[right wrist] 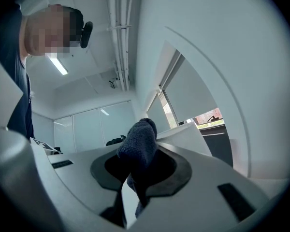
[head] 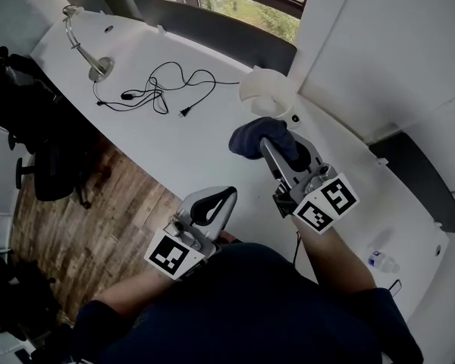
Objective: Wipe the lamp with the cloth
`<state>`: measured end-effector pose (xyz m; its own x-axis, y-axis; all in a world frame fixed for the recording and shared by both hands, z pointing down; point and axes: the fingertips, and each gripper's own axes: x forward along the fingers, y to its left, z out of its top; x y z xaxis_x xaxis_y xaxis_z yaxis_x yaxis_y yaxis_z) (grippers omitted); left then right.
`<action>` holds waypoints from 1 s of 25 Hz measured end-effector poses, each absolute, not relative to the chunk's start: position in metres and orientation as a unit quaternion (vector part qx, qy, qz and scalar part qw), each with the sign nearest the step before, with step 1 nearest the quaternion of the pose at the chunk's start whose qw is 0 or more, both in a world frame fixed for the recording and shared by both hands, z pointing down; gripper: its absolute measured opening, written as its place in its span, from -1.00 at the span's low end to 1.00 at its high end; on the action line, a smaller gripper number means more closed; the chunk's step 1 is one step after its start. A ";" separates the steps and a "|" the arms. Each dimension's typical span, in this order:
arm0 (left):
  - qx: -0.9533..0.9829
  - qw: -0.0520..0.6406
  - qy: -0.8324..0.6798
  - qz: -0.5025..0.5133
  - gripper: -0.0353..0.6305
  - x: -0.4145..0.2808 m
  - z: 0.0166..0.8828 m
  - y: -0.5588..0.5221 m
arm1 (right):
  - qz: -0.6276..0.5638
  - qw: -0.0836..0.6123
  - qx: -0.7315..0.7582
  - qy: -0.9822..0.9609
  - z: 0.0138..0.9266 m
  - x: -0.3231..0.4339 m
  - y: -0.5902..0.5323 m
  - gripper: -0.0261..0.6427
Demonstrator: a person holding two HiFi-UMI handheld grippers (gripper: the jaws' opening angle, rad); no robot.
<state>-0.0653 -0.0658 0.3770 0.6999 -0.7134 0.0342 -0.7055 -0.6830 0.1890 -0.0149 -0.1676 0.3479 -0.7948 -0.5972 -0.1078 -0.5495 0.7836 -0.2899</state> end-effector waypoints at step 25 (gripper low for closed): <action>0.915 0.118 -0.385 0.015 -0.88 -0.041 0.404 -0.069 | -0.213 0.025 -0.331 0.919 0.488 0.025 -0.166 -0.66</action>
